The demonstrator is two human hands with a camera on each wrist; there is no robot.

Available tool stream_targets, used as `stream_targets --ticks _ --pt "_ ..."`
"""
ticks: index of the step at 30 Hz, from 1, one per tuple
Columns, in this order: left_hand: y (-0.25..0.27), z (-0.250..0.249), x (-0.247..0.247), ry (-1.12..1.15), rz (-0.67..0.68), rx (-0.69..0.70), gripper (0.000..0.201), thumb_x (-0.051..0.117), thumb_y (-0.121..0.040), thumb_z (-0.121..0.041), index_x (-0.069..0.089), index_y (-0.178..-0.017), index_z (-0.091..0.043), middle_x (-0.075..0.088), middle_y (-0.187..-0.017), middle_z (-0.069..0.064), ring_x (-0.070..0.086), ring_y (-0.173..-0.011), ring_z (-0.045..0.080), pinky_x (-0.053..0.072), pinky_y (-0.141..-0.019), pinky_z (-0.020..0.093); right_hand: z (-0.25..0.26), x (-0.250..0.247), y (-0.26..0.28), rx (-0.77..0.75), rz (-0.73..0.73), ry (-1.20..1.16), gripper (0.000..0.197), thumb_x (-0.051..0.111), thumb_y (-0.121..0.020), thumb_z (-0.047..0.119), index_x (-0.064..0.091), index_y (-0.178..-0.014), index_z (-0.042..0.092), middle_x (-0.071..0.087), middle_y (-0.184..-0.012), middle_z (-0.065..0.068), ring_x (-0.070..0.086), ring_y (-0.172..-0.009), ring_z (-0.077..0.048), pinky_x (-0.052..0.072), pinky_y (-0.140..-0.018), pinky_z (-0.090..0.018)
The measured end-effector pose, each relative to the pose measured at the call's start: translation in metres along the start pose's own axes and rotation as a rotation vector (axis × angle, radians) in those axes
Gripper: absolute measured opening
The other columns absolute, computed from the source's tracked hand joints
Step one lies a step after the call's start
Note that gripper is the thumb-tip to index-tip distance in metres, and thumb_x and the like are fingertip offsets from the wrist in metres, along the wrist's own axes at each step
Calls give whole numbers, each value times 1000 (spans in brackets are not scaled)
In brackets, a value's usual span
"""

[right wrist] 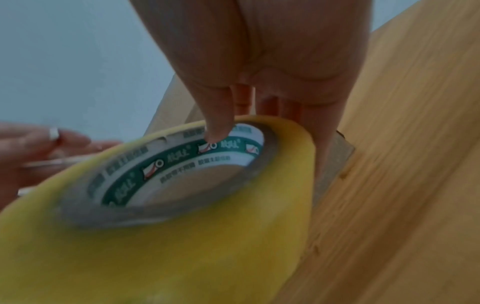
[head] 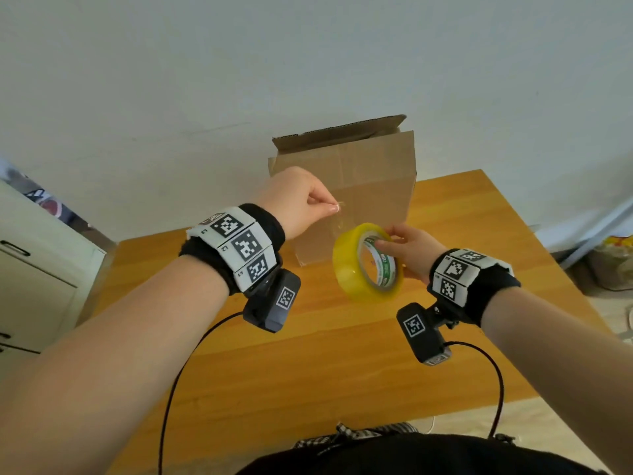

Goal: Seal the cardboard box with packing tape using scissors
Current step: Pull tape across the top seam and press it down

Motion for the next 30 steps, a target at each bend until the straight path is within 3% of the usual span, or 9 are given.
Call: stream_targets --ticks 5,9,12,15,17,20,23,27,30 --pt "-10 -16 10 -116 107 52 22 54 -91 -35 71 -100 -23 67 -103 -7 59 -98 13 47 -92 35 -3 4 -6 -35 -24 145 38 56 -91 22 51 -128 14 59 -122 -12 61 -103 -31 52 -89 -48" --pt "-16 -27 12 -218 112 76 21 51 -92 -37 70 -96 -28 64 -98 -10 58 -95 14 49 -88 36 3 1 -4 -66 -198 247 35 57 -89 34 55 -108 5 63 -97 -11 64 -89 -27 54 -84 -46" --pt "-21 -27 10 -244 95 72 21 50 -93 -36 69 -97 -28 63 -96 -9 58 -94 15 48 -87 35 7 11 3 -53 -55 31 43 49 -92 41 63 -97 0 67 -90 -12 64 -85 -24 52 -89 -44" --pt "-25 -26 5 -236 76 73 23 49 -93 -36 70 -97 -26 64 -96 -8 58 -93 15 48 -86 35 11 22 10 -67 92 47 50 50 -88 49 62 -111 6 66 -109 -9 60 -103 -22 47 -95 -38" --pt "-26 -25 2 -218 62 76 23 49 -93 -35 70 -94 -24 66 -96 -6 59 -91 16 48 -86 36 13 27 11 -121 102 128 45 59 -84 44 60 -113 10 64 -108 -4 59 -100 -17 47 -84 -26" --pt "-26 -23 0 -206 33 78 24 50 -92 -34 71 -88 -23 67 -95 -4 59 -90 17 48 -85 35 19 28 13 -197 28 89 25 64 -85 29 60 -93 6 58 -82 -1 54 -74 -12 41 -61 -16" --pt "-26 -21 -2 -141 1 79 22 50 -93 -32 71 -90 -23 68 -93 -5 60 -89 15 48 -83 32 23 26 13 -196 -20 43 19 59 -88 25 55 -91 6 52 -79 -6 49 -73 -19 41 -63 -23" --pt "-28 -17 -5 -96 -27 67 22 51 -93 -30 70 -86 -22 68 -90 -5 59 -86 14 46 -80 28 26 20 17 -185 -54 -5 30 57 -76 40 47 -82 12 61 -88 -30 59 -85 -40 46 -81 -51" --pt "-30 -13 -6 -91 -56 38 25 51 -92 -29 71 -80 -19 67 -88 -6 60 -85 16 48 -83 32 30 15 24 -220 -13 -67 17 53 -91 21 46 -87 6 63 -71 -20 64 -67 -29 52 -72 -38"
Point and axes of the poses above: each hand's wrist, its own y-axis away from the middle knuckle, its own x-axis out of the palm, z = x × y, the point moved 3 cm from there along -y, towards the middle knuckle
